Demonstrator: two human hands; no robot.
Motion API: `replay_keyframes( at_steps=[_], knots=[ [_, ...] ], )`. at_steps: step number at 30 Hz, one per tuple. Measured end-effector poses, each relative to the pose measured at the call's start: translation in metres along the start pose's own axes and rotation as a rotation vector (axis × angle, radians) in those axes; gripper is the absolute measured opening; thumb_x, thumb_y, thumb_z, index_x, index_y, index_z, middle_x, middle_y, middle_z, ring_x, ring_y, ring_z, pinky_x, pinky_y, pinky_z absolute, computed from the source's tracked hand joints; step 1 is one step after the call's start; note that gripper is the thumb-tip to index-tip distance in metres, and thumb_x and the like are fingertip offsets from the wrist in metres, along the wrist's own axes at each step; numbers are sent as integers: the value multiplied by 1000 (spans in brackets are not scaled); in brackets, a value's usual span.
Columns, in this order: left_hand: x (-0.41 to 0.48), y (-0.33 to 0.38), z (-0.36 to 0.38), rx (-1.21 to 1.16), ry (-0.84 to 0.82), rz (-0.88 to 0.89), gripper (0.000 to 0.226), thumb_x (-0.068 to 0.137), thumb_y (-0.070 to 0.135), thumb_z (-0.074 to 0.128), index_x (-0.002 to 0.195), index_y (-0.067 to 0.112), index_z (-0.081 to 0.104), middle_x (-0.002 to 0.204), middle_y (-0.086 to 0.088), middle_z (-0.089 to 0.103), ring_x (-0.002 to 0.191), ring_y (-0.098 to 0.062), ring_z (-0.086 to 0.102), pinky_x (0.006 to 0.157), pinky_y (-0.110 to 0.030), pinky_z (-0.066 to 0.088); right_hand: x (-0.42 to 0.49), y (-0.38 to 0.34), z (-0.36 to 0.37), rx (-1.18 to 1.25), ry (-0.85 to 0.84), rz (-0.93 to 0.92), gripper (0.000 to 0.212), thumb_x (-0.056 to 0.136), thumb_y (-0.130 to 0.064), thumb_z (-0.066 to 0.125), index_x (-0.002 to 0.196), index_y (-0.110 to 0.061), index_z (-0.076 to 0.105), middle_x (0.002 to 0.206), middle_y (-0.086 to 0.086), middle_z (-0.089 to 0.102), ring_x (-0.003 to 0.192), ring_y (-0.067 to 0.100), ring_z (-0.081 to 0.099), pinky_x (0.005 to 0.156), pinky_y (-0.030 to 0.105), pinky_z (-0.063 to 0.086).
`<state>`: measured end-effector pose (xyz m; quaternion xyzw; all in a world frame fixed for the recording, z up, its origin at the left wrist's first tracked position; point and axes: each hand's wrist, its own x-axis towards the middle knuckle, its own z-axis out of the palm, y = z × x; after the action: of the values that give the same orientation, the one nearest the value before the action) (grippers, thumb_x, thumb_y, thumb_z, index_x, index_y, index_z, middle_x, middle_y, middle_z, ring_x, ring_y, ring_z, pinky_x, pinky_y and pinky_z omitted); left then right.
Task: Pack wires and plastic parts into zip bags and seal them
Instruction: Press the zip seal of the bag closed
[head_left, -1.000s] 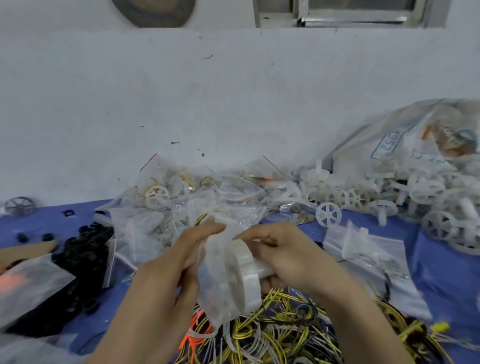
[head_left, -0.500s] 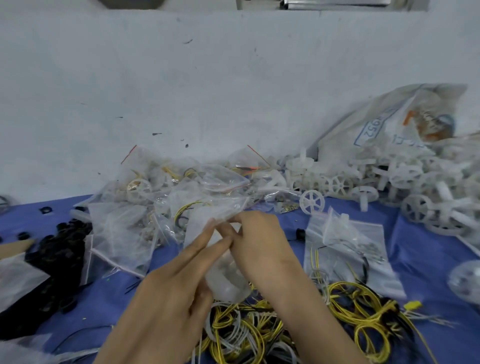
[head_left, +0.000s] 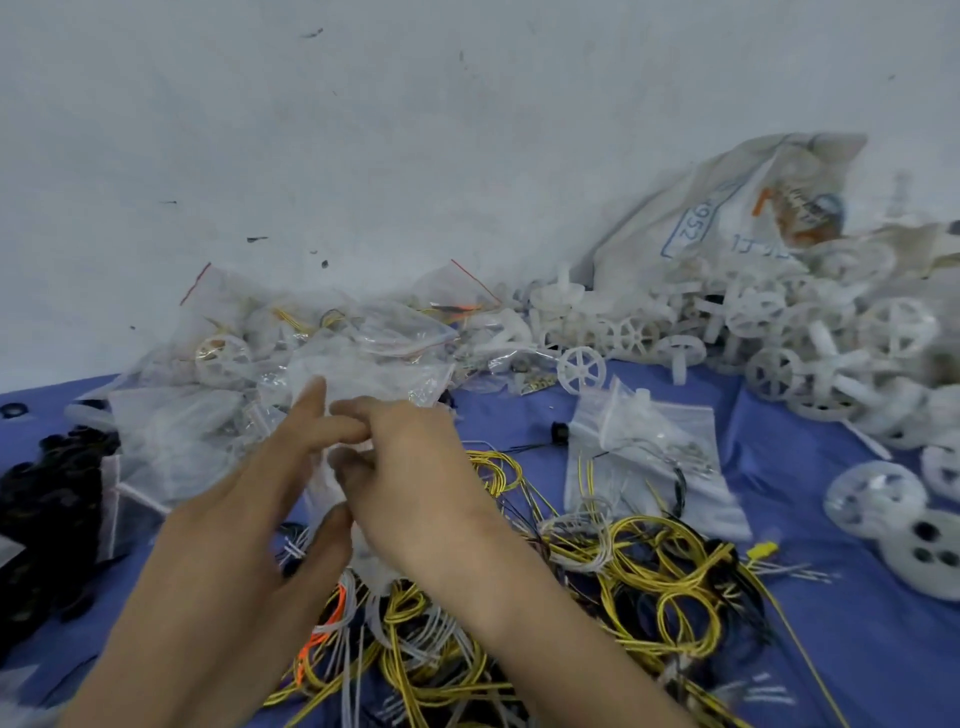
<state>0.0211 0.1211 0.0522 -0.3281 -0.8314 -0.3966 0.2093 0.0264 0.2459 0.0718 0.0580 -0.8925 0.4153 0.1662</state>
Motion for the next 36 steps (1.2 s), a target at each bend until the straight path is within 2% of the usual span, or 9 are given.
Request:
replay_keyframes(
  at_steps=[2, 5, 8, 11, 16, 22, 27, 30, 36],
  knots=[
    [4, -1, 3, -86, 1, 47, 36, 80, 11, 58, 115, 17, 57, 150, 15, 29, 133, 2, 33, 89, 0, 37, -2, -1, 1, -12, -104, -21, 27, 93, -9, 47, 117, -7, 61, 107, 20, 63, 98, 38, 58, 75, 32, 47],
    [-1, -12, -6, -40, -52, 17, 76, 75, -2, 64, 103, 66, 45, 143, 44, 21, 122, 22, 29, 97, -18, 40, -6, -3, -18, 53, -167, -68, 25, 94, -15, 52, 116, -10, 63, 106, 10, 65, 97, 24, 60, 77, 25, 46],
    [-2, -8, -14, 33, -118, -48, 59, 66, 36, 75, 98, 72, 39, 148, 39, -1, 134, 7, 26, 92, -43, 42, -14, -6, -53, 269, -22, -103, 19, 90, -17, 61, 106, -18, 71, 98, -1, 72, 89, 12, 67, 89, 35, 52],
    [-3, -8, -10, 230, -92, -15, 58, 50, 69, 63, 101, 51, 43, 152, 26, -15, 134, -20, 40, 75, -26, 37, -13, 7, -87, 304, 217, -97, 15, 87, -15, 60, 82, -24, 71, 77, 0, 72, 69, 13, 68, 76, 39, 56],
    [-3, -17, -9, 248, -168, -48, 18, 74, 15, 78, 76, 15, 61, 151, 21, -22, 136, -5, 14, 101, -24, 31, 1, 64, -96, -283, -48, 197, 19, 91, -16, 57, 100, -9, 71, 94, 11, 71, 87, 25, 67, 81, 35, 53],
    [1, -14, -11, 199, 58, 26, 12, 87, 10, 64, 76, 14, 61, 154, 18, 4, 142, -6, 13, 107, -14, 17, -39, 127, -61, -554, -374, 114, 22, 91, -16, 58, 110, -14, 70, 112, 2, 68, 104, 17, 61, 82, 19, 42],
    [1, -15, -19, 180, 299, 50, 11, 89, 19, 59, 85, 10, 64, 123, -2, 61, 113, -18, 54, 85, -13, 31, -52, 147, -49, -618, -355, -24, 25, 91, -26, 61, 116, -23, 64, 115, -1, 60, 108, 18, 48, 87, 27, 36],
    [1, -21, -20, 146, 334, 42, 10, 91, 19, 60, 92, 10, 66, 101, 0, 67, 94, -23, 62, 70, -12, 32, -55, 148, -46, -643, -371, -115, 19, 91, -26, 60, 109, -21, 66, 111, -2, 60, 107, 17, 44, 89, 27, 36],
    [1, -17, -32, -123, 437, -27, 9, 90, 42, 49, 83, 42, 56, 89, 24, 67, 87, -5, 65, 80, -32, 52, -37, 121, -83, 14, 155, 182, 11, 89, -15, 63, 79, -19, 62, 78, -2, 63, 71, 5, 58, 66, 22, 39]
  ],
)
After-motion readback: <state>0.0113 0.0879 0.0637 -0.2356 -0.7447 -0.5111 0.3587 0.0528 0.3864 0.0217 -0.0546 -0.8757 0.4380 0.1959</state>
